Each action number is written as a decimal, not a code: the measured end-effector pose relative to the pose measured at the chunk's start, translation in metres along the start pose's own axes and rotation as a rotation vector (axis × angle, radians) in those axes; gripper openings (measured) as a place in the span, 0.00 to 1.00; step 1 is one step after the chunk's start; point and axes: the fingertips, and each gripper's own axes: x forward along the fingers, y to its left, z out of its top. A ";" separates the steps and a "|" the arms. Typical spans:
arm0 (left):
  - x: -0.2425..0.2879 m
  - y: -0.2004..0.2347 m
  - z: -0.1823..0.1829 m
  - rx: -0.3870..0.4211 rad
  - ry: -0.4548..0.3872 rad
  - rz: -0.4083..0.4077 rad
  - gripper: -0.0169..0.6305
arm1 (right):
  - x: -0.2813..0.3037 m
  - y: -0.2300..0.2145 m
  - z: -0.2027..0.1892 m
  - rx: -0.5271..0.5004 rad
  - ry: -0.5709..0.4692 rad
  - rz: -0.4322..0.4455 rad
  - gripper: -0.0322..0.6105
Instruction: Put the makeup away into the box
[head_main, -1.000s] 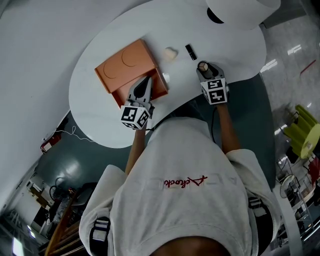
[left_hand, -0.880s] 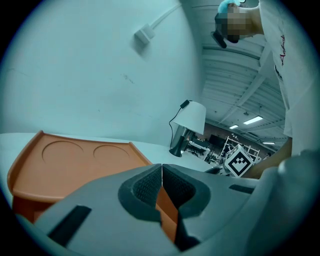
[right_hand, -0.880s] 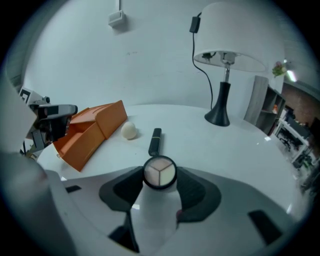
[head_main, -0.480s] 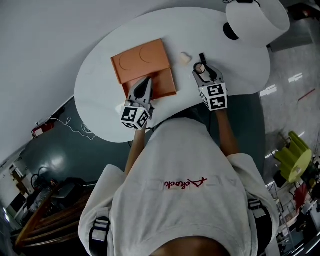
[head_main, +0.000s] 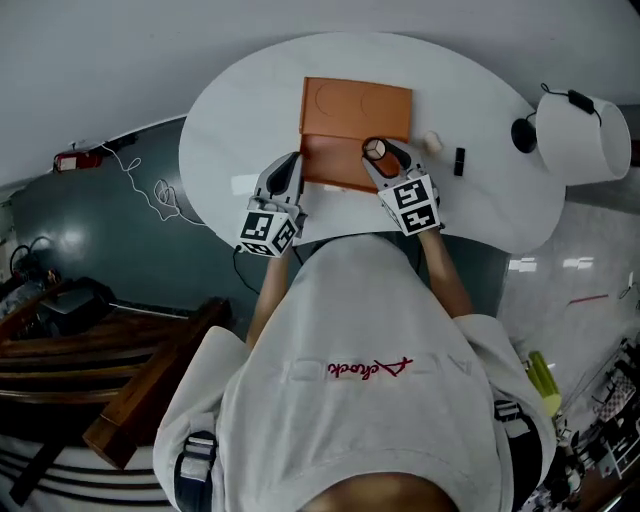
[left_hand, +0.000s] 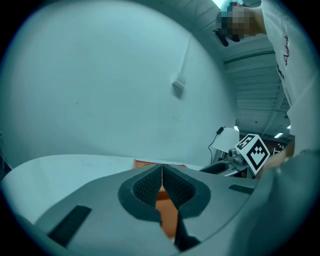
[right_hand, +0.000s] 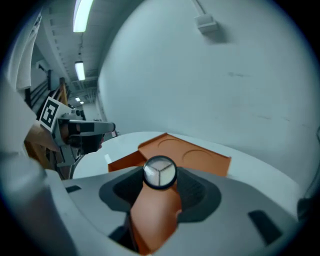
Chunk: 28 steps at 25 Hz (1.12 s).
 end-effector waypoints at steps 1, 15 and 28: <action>-0.008 0.007 0.000 -0.006 -0.009 0.027 0.05 | 0.009 0.012 0.003 -0.030 0.009 0.038 0.40; -0.084 0.061 -0.008 -0.084 -0.080 0.252 0.05 | 0.070 0.094 -0.007 -0.262 0.152 0.319 0.40; -0.090 0.071 -0.023 -0.127 -0.071 0.283 0.05 | 0.105 0.110 -0.048 -0.566 0.297 0.446 0.40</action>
